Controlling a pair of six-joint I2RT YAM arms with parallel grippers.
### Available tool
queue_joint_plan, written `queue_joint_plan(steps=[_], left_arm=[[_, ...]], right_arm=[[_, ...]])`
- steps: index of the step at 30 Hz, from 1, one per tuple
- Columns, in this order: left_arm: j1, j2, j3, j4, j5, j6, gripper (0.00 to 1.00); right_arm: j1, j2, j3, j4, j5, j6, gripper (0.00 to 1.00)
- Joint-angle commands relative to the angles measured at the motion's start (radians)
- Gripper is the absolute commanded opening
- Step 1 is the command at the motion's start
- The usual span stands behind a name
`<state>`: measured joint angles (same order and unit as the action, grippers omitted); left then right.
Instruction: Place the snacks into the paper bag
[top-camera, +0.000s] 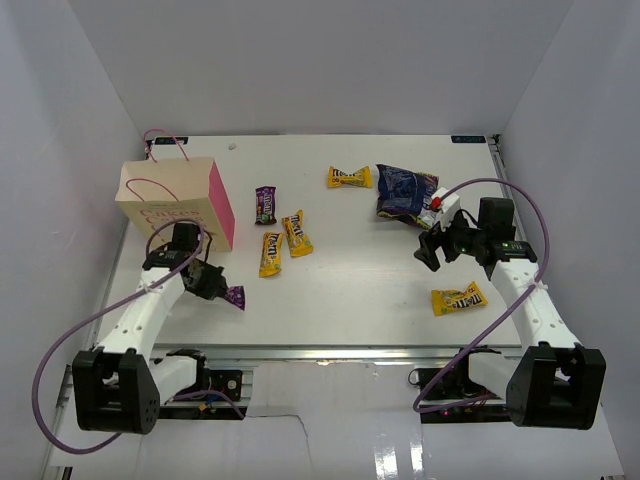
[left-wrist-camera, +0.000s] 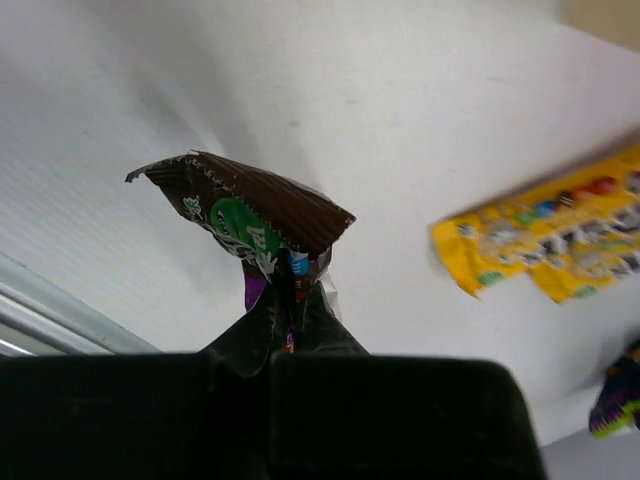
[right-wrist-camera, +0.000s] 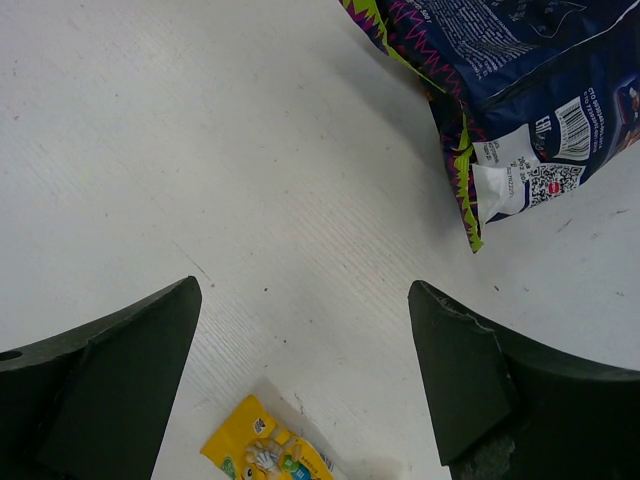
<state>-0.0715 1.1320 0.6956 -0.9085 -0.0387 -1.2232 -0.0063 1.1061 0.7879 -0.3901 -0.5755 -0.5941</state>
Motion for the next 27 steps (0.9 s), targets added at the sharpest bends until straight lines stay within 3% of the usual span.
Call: queue_joint_plan(steps=[1,6,11,13,16,18,20,21,27], left_arm=[[-0.011,-0.13,0.128,0.081,0.003,0.141,0.0],[-0.013,-0.313,0.203,0.331,0.193,0.466,0.0],[-0.013,-0.38,0.289,0.522,0.403,0.573,0.0],[-0.014,-0.373,0.35,0.557,0.422,0.576,0.0],[-0.014,-0.328,0.456,0.568,0.35,0.556,0.0],[-0.013,-0.269,0.511,0.557,0.196,0.551,0.0],[-0.014,-0.203,0.6,0.501,0.078,0.536,0.0],[-0.014,-0.114,0.639,0.412,-0.058,0.521,0.0],[-0.005,0.132,0.851,0.192,-0.237,0.366,0.0]], right_arm=[[-0.004,0.001,0.016,0.028,-0.003,-0.003,0.9],[-0.006,0.009,0.031,0.031,-0.004,-0.009,0.9],[-0.006,0.021,0.042,0.036,-0.007,-0.013,0.9],[-0.006,0.026,0.047,0.037,-0.006,-0.013,0.9],[-0.006,0.034,0.054,0.039,-0.006,-0.015,0.9],[-0.006,0.038,0.059,0.042,-0.009,-0.009,0.9],[-0.006,0.04,0.063,0.045,-0.012,-0.004,0.9],[-0.006,0.04,0.066,0.046,-0.015,-0.001,0.9],[-0.006,0.028,0.067,0.048,0.006,0.004,0.9]])
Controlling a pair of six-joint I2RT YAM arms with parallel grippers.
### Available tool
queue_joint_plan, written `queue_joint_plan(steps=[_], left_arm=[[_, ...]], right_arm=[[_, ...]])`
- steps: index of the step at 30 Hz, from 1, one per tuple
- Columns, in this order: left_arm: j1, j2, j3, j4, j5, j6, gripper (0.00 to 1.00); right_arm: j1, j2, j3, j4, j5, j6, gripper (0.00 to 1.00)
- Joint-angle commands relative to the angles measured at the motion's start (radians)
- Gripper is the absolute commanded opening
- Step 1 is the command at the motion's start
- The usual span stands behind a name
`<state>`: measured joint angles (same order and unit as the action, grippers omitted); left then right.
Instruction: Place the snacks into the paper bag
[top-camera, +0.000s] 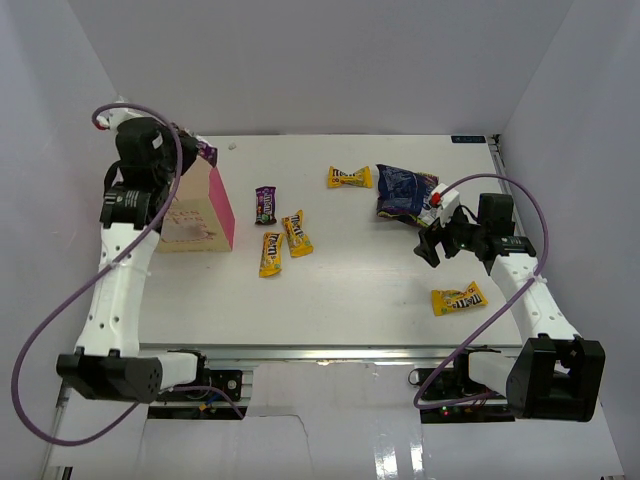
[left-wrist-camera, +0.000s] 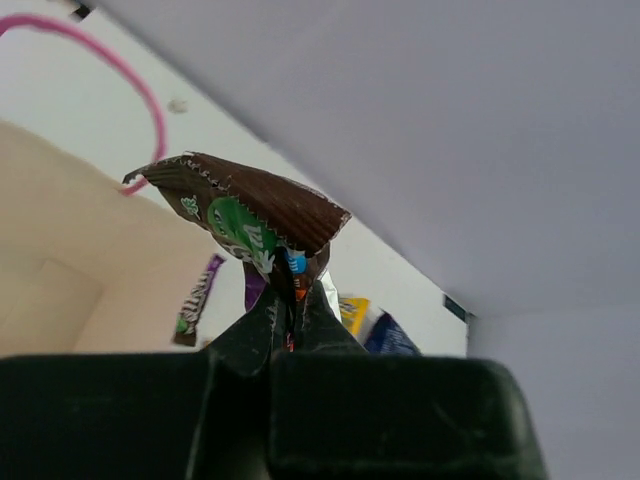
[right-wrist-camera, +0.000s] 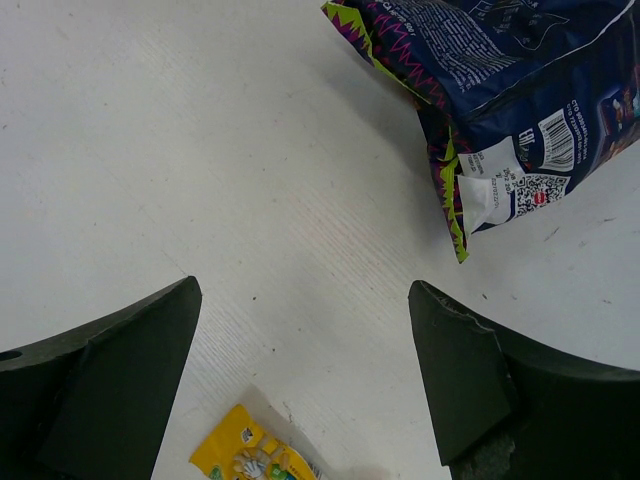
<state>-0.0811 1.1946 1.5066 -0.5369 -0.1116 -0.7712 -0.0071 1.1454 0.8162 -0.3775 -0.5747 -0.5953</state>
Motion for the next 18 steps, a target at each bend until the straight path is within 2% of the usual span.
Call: queue_joint_plan(steps=[1,6,18], left_arm=[[0.006,0.086,0.043,-0.19,-0.206,-0.102,0.0],[0.029,0.077,0.012,-0.209,-0.252,-0.154,0.0],[0.139,0.053,-0.086,-0.114,-0.109,-0.211,0.0]], right_arm=[[-0.007,-0.015,0.037,0.035,0.009,0.005,0.9],[-0.011,-0.019,0.024,0.037,0.021,0.003,0.9],[-0.011,-0.003,0.031,0.049,0.004,0.012,0.9]])
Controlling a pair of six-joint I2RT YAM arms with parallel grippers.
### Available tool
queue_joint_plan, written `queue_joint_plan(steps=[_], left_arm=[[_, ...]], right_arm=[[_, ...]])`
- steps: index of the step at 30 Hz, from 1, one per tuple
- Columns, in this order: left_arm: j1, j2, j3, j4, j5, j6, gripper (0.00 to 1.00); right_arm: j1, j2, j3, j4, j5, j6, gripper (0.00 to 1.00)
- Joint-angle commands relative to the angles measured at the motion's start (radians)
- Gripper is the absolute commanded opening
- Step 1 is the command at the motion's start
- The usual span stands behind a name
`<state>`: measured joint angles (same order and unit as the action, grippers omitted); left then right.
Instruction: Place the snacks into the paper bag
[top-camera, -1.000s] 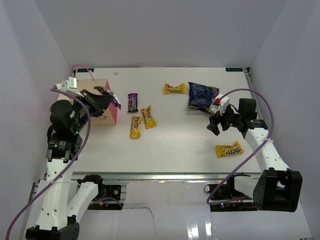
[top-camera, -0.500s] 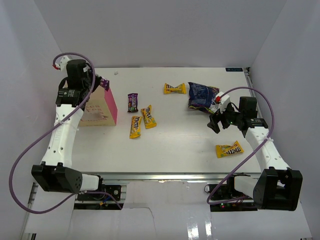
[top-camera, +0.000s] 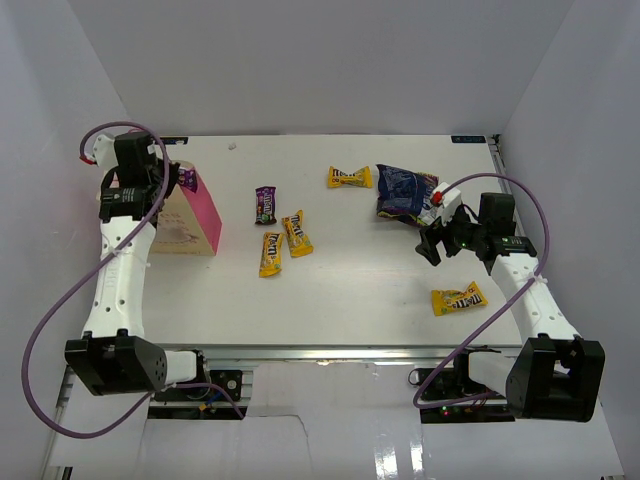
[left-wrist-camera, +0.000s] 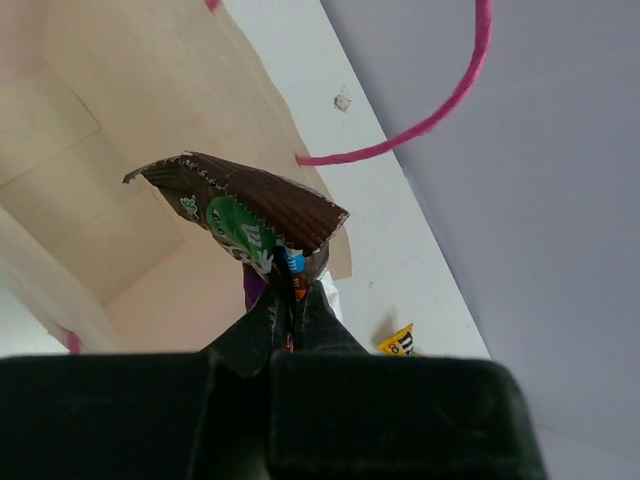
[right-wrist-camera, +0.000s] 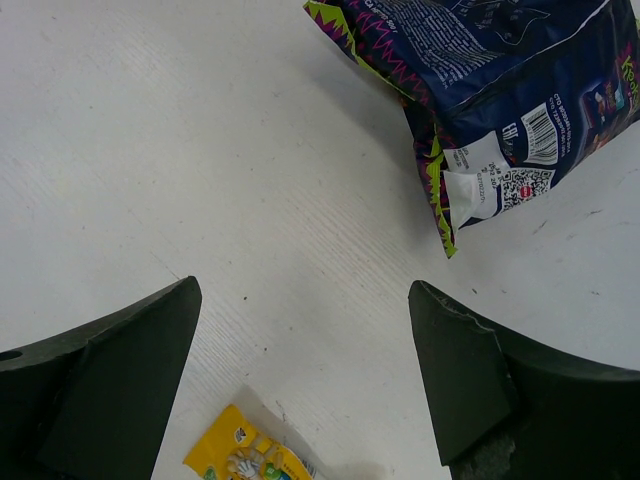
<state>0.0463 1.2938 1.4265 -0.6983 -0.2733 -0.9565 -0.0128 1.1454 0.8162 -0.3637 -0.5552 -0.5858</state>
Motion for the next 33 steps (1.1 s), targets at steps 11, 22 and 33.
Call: queue_joint_plan(steps=[11,22,33], left_arm=[[0.036,-0.11,0.068,0.053,0.037,0.035,0.0],[0.066,-0.073,0.057,0.056,-0.067,0.15,0.0],[0.09,0.001,0.051,0.095,0.084,0.229,0.83]], right_arm=[[-0.006,-0.001,0.021,0.039,-0.017,0.0,0.9],[-0.006,-0.007,0.014,0.045,-0.017,-0.005,0.9],[-0.006,-0.01,0.023,0.043,-0.015,0.027,0.9]])
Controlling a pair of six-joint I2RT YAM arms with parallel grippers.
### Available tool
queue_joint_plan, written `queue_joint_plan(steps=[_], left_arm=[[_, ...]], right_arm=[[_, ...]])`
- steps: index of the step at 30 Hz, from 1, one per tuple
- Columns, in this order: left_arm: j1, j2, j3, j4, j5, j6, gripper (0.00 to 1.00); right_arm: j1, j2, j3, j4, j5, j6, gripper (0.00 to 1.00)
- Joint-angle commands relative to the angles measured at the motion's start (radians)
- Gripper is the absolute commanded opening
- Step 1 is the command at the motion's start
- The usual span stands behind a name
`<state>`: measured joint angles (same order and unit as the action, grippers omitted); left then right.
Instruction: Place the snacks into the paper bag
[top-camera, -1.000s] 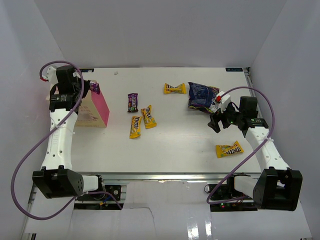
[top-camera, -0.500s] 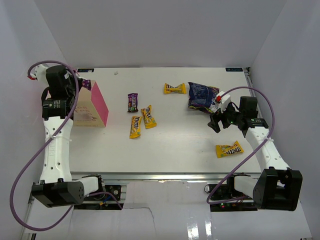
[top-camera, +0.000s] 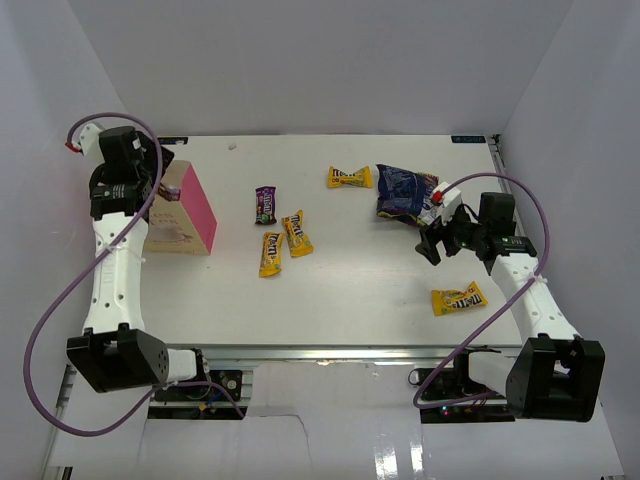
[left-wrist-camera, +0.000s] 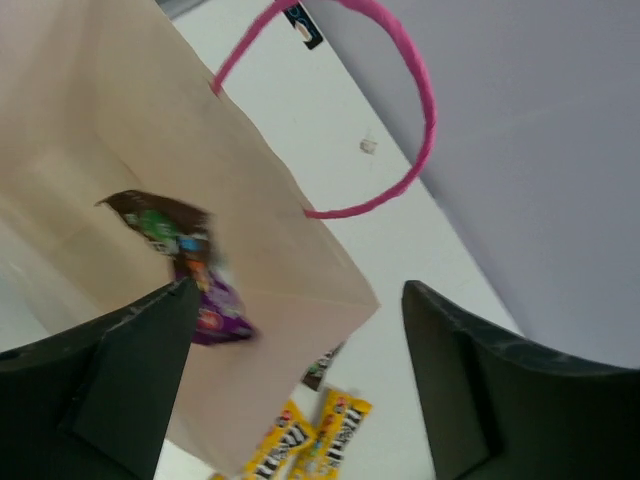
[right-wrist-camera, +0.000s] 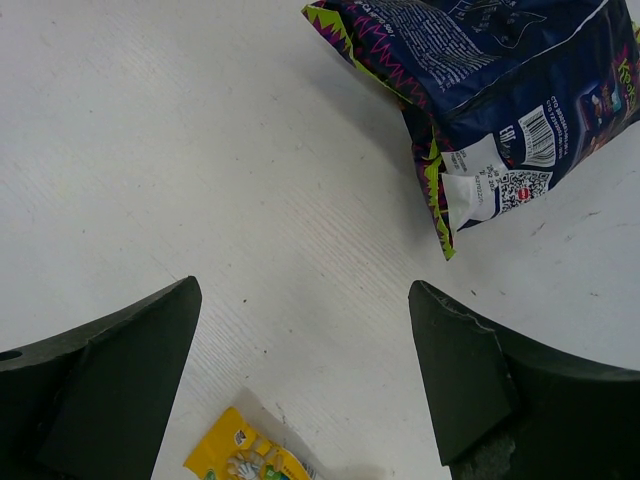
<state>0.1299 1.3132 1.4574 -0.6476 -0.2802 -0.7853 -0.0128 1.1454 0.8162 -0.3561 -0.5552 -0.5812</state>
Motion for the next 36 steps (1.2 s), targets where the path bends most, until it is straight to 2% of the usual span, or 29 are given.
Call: queue_joint_plan(steps=[1,6,8,9,10,12,13,16,17,20,21,24,30,36], left_arm=[[0.007,-0.029,0.027,0.063,0.117,0.075,0.97],[0.007,-0.1,0.02,0.126,0.277,0.173,0.98],[0.005,-0.14,-0.012,0.164,0.395,0.185,0.98],[0.005,-0.153,-0.031,0.184,0.439,0.199,0.98],[0.005,-0.17,-0.051,0.233,0.541,0.204,0.98],[0.001,-0.209,-0.112,0.282,0.645,0.199,0.98],[-0.003,-0.227,-0.13,0.325,0.739,0.19,0.98],[-0.022,-0.242,-0.201,0.373,0.861,0.135,0.98],[-0.032,-0.247,-0.218,0.405,0.928,0.13,0.98],[-0.091,-0.249,-0.265,0.404,0.973,0.144,0.98],[-0.134,-0.255,-0.279,0.401,0.972,0.147,0.98],[-0.255,-0.247,-0.339,0.399,0.934,0.149,0.98],[-0.478,-0.207,-0.462,0.433,0.807,0.095,0.98],[-0.625,-0.167,-0.591,0.591,0.728,-0.015,0.98]], right_arm=[[-0.006,-0.003,0.027,0.022,-0.009,0.038,0.9],[-0.006,0.077,0.099,-0.095,0.109,0.075,0.9],[-0.006,0.131,0.152,-0.216,0.167,-0.008,0.9],[-0.006,0.146,0.172,-0.271,0.169,-0.056,0.92],[-0.006,0.167,0.196,-0.324,0.147,-0.165,0.96],[-0.006,0.186,0.21,-0.458,0.152,-0.224,0.99],[-0.006,0.209,0.218,-0.493,0.17,-0.256,0.98],[-0.006,0.234,0.216,-0.676,0.154,-0.359,0.93],[-0.006,0.225,0.178,-0.707,0.155,-0.472,0.92],[-0.009,0.143,0.056,-0.762,0.199,-0.707,0.92],[-0.012,0.102,0.029,-0.762,0.224,-0.847,0.92],[-0.032,0.082,-0.052,-0.736,0.254,-1.035,0.92],[-0.041,0.189,-0.123,-0.523,0.382,-1.034,0.87],[-0.042,0.208,-0.158,-0.403,0.365,-0.982,0.79]])
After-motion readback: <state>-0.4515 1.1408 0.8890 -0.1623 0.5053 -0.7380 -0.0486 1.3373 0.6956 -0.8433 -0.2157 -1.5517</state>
